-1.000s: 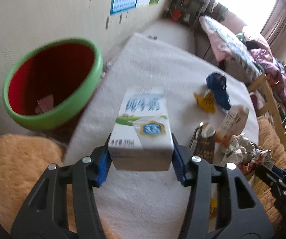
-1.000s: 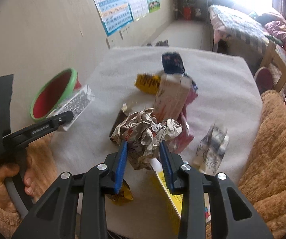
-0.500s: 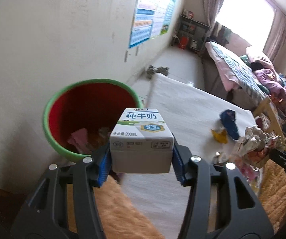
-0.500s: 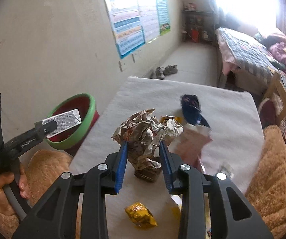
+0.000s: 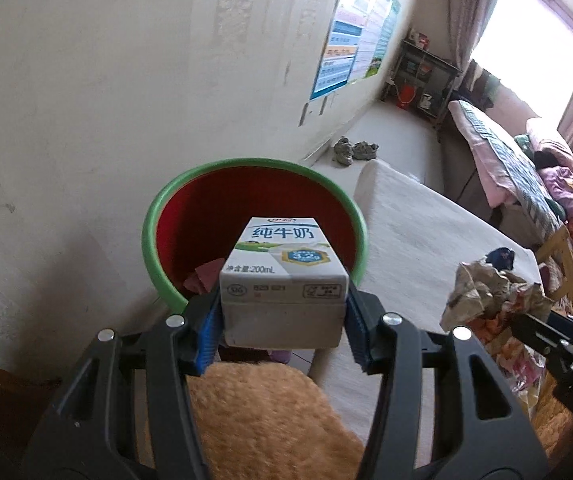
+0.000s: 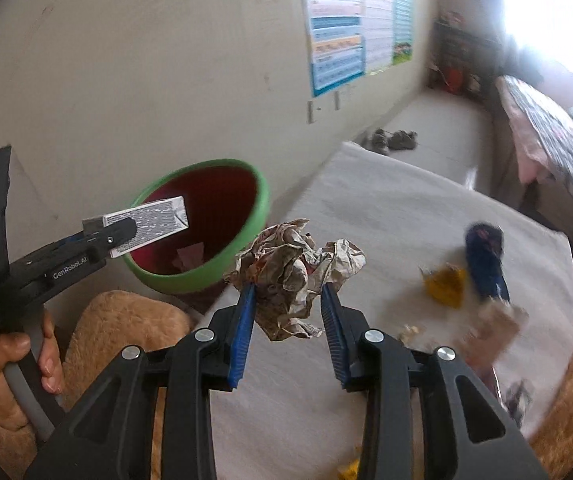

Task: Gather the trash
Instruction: 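Lift the milk carton toward the red bin while the right tool lifts the foil, then open both tools over the red bin to drop the carton and foil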

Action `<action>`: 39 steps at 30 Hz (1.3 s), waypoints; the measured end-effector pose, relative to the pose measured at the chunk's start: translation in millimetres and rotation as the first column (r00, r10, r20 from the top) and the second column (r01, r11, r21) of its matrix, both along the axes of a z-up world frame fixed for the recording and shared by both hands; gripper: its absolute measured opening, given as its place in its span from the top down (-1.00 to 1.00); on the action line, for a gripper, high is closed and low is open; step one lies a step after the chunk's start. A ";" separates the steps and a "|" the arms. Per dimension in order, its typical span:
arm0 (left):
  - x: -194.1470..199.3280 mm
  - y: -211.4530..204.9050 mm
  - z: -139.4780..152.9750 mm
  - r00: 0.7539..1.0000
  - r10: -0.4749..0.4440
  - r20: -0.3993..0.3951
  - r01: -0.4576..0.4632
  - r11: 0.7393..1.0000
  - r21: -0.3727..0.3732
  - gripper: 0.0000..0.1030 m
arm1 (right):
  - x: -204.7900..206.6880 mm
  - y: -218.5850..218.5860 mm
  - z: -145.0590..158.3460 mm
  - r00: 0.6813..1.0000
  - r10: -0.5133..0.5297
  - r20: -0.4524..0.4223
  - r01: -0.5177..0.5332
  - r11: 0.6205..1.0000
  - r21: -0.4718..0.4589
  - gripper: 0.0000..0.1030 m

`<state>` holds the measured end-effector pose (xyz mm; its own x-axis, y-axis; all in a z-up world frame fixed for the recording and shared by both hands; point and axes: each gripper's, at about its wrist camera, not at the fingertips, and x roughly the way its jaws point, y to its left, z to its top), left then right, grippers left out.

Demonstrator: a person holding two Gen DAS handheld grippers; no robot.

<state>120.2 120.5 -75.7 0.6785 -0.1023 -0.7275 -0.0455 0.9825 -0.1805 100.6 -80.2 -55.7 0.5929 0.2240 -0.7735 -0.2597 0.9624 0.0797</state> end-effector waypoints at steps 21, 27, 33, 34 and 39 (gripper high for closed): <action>33.2 27.9 -21.9 0.995 0.065 -0.070 -0.065 0.998 0.003 0.03 | 63.2 46.7 0.8 1.000 0.026 0.006 -0.027 0.998 0.061 0.32; 32.2 26.9 -20.7 0.996 0.065 -0.067 -0.064 0.998 0.007 0.03 | 68.7 43.4 -3.2 1.000 0.007 -0.015 -0.006 0.997 0.082 0.32; 33.3 28.5 -23.4 0.994 0.079 -0.081 -0.079 0.997 -0.001 0.03 | 73.7 50.0 -0.3 1.000 0.001 -0.020 0.001 0.995 0.098 0.32; 33.0 28.6 -24.0 0.993 0.079 -0.083 -0.080 0.997 -0.001 0.03 | 74.3 51.8 0.2 1.000 0.005 -0.017 -0.004 0.995 0.095 0.32; 33.2 30.7 -26.2 0.992 0.087 -0.092 -0.088 0.996 -0.007 0.03 | 76.8 69.0 5.9 0.999 0.037 -0.004 -0.037 0.996 0.080 0.32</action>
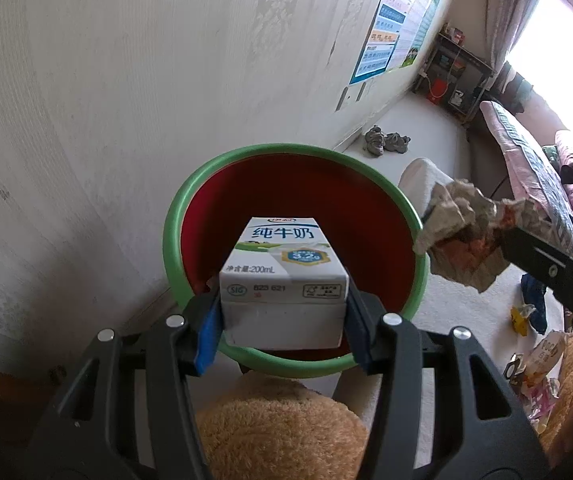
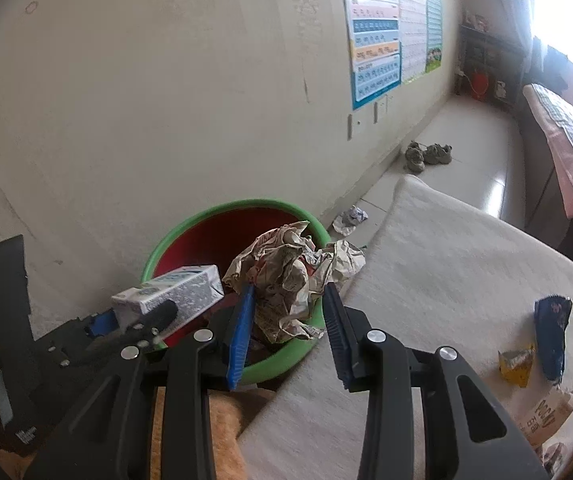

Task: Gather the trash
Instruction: 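Open both tools over the red bin to drop the carton and foil, then move both tools back over the table toward the yellow wrapper and box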

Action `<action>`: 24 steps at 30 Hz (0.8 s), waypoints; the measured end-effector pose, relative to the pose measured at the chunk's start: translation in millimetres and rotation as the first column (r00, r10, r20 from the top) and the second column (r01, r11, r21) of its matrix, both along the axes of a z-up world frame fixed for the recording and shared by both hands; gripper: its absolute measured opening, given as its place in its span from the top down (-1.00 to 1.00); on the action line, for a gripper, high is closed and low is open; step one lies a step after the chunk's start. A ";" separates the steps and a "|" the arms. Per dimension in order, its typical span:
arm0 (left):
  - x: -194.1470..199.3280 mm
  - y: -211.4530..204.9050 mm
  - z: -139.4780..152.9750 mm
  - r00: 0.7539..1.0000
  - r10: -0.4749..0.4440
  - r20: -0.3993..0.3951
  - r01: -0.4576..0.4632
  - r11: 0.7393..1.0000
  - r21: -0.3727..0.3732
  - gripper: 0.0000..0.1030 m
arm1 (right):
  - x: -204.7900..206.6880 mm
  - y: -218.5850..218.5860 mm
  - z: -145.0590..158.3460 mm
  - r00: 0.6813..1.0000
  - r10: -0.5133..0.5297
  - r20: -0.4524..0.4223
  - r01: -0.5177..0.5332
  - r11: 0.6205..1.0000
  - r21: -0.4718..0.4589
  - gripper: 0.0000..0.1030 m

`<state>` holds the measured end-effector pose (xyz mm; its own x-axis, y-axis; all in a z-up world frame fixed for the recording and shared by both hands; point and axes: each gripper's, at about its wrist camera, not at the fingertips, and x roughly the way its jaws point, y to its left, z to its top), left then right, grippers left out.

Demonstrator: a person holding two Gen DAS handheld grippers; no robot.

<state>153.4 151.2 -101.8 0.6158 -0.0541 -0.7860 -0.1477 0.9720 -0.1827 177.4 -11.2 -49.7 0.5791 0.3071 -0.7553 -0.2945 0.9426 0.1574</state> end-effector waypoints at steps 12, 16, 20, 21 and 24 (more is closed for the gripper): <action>5.1 1.5 -6.6 0.999 0.020 -0.035 -0.020 1.000 -0.005 -0.25 | 1.0 -0.8 -5.9 1.000 -0.001 0.004 0.001 0.999 -0.036 -0.21; 4.9 0.0 -6.7 0.999 0.018 -0.032 -0.018 1.000 0.008 -0.37 | -11.6 -17.5 -6.1 1.000 -0.006 0.000 0.006 1.000 -0.024 -0.23; 2.7 -4.6 -5.6 1.000 0.013 -0.023 -0.012 0.999 0.041 -0.39 | -29.7 -42.3 -2.4 1.000 -0.006 -0.008 0.005 1.000 -0.022 -0.23; 1.2 -6.3 -5.1 1.000 0.010 -0.018 -0.009 0.999 0.053 -0.40 | -36.9 -50.3 -0.6 1.000 -0.009 -0.010 0.009 1.000 -0.021 -0.23; -3.2 -13.4 -2.9 1.000 -0.002 -0.007 0.003 0.996 0.093 -0.42 | -65.7 -80.0 8.9 1.000 -0.025 0.009 0.026 0.999 -0.046 -0.33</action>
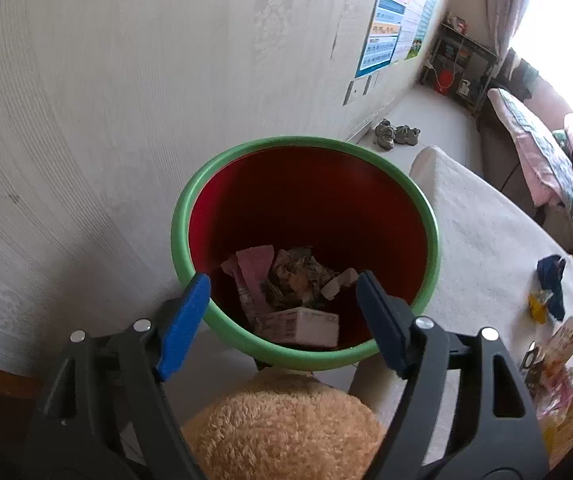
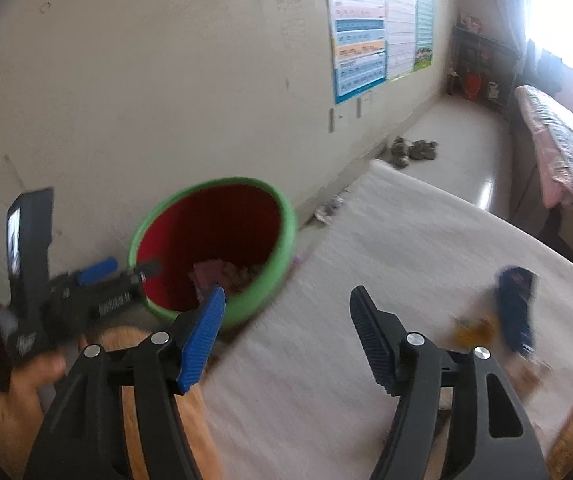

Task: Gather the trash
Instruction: 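Move both tools back over the table toward the yellow wrapper and box, then grasp the yellow candy wrapper with the left tool while the right grasps the yellow box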

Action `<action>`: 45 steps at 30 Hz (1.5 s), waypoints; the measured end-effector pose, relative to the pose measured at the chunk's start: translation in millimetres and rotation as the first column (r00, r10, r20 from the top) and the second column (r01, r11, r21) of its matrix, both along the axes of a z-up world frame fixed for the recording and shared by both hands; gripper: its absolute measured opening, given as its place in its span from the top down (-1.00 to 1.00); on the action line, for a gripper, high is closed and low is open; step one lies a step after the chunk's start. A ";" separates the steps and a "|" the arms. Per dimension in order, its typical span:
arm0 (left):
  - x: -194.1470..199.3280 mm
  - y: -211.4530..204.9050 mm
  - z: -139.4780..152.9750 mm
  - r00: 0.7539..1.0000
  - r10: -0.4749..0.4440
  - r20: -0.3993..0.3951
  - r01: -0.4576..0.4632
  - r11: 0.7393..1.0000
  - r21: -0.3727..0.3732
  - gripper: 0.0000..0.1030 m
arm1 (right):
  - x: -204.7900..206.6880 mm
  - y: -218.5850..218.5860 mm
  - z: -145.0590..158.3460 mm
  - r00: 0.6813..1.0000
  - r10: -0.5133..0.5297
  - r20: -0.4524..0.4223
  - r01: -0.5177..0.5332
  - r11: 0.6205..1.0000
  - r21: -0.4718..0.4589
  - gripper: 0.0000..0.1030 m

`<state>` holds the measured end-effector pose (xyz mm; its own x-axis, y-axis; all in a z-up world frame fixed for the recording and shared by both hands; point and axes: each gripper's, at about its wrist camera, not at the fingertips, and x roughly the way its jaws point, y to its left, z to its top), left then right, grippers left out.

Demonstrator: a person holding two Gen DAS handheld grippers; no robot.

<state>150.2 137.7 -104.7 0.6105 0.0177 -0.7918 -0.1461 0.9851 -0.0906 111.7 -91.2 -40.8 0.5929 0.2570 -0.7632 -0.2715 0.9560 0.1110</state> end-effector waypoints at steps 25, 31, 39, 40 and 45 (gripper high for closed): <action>-106.4 -225.2 -27.1 0.799 -0.576 -0.174 0.557 0.817 -0.150 -0.57 | -130.7 -180.4 -91.3 0.857 -0.393 -0.333 0.364 0.919 -0.148 -0.51; -117.4 -262.9 -58.9 0.703 -0.638 -0.314 0.637 0.761 -0.122 -0.57 | -128.4 -178.9 -95.8 0.850 -0.402 -0.341 0.372 0.916 -0.150 -0.51; -114.2 -263.1 -65.6 0.677 -0.668 -0.309 0.633 0.743 -0.219 -0.05 | -127.6 -177.1 -101.1 0.851 -0.389 -0.353 0.343 0.920 -0.189 -0.54; -114.8 -261.3 -64.8 0.678 -0.671 -0.302 0.631 0.741 -0.228 0.04 | -128.2 -176.7 -102.3 0.850 -0.390 -0.354 0.343 0.920 -0.191 -0.54; -110.3 -248.0 -64.5 0.695 -0.654 -0.300 0.590 0.756 -0.283 0.08 | -129.1 -177.0 -104.0 0.846 -0.395 -0.359 0.345 0.918 -0.195 -0.56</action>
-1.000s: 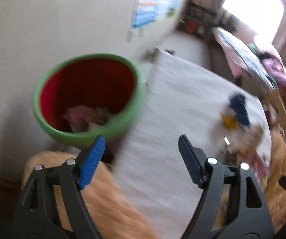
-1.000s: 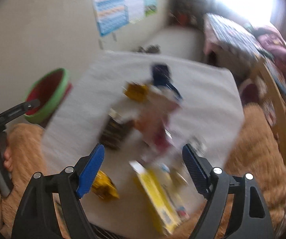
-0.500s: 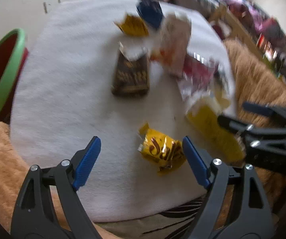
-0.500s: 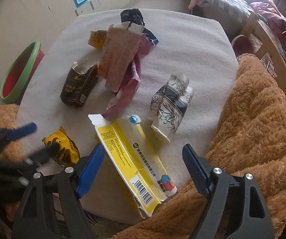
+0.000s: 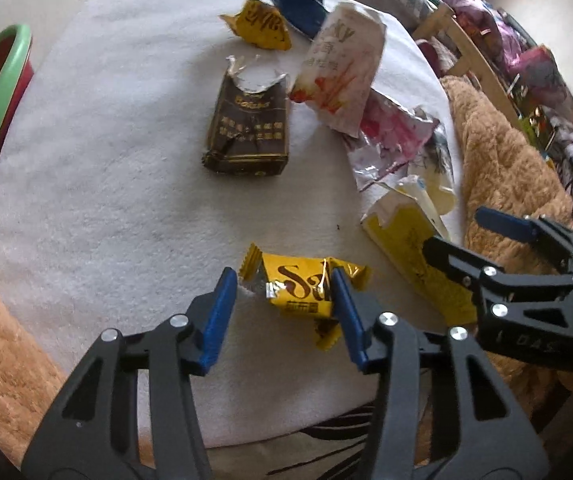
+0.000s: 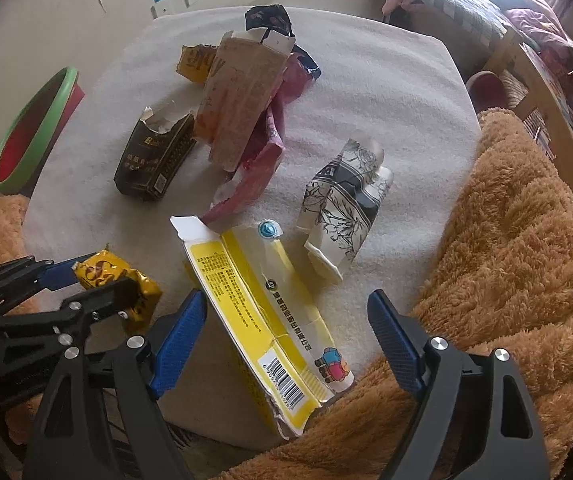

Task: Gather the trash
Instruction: 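Grasp the yellow candy wrapper with the left tool while the right grasps the yellow box, then lift the yellow wrapper and yellow box off the table with both tools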

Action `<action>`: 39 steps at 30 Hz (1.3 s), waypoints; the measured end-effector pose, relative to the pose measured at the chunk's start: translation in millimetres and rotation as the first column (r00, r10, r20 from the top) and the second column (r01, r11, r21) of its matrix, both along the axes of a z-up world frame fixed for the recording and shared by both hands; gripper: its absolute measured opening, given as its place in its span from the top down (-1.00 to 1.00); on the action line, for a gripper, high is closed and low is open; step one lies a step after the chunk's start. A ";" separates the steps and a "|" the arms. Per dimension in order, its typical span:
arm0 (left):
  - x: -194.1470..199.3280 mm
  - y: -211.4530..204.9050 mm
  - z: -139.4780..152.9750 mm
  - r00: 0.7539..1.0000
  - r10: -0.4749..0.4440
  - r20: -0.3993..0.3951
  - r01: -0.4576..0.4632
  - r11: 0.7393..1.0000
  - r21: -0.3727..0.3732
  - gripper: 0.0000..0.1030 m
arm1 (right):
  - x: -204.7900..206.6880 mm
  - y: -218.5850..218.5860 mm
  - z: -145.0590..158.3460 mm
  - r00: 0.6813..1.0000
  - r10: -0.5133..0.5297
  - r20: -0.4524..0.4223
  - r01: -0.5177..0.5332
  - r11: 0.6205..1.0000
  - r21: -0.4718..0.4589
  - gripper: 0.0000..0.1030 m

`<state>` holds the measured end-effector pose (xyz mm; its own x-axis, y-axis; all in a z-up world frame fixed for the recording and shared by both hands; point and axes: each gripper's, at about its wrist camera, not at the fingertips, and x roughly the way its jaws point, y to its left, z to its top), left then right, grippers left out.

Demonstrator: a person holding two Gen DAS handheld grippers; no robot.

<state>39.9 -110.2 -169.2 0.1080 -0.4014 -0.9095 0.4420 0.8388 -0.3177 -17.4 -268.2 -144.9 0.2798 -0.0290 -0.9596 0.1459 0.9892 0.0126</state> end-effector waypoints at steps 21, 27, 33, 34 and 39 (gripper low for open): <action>-7.3 -3.8 2.4 0.999 -0.046 0.001 0.046 0.999 -0.011 0.64 | 0.5 -1.8 0.3 1.000 -0.020 0.002 0.020 1.000 -0.013 -0.57; 13.5 46.7 14.9 0.982 0.185 0.022 -0.183 0.979 -0.088 0.73 | 2.6 13.0 -8.1 0.998 0.054 -0.042 -0.055 0.998 -0.023 -0.56; 18.5 63.9 16.7 0.968 0.248 0.022 -0.244 0.963 -0.110 0.73 | 1.4 25.8 -16.1 0.991 0.115 -0.069 -0.117 0.993 -0.033 0.24; 21.6 66.4 18.3 0.968 0.250 0.019 -0.247 0.963 -0.111 0.73 | 1.5 26.0 -15.2 0.991 0.119 -0.061 -0.120 0.993 -0.014 0.38; 22.7 68.3 18.8 0.967 0.256 0.015 -0.253 0.961 -0.111 0.73 | 10.1 30.3 -8.6 0.992 0.123 0.004 -0.123 0.991 0.054 0.65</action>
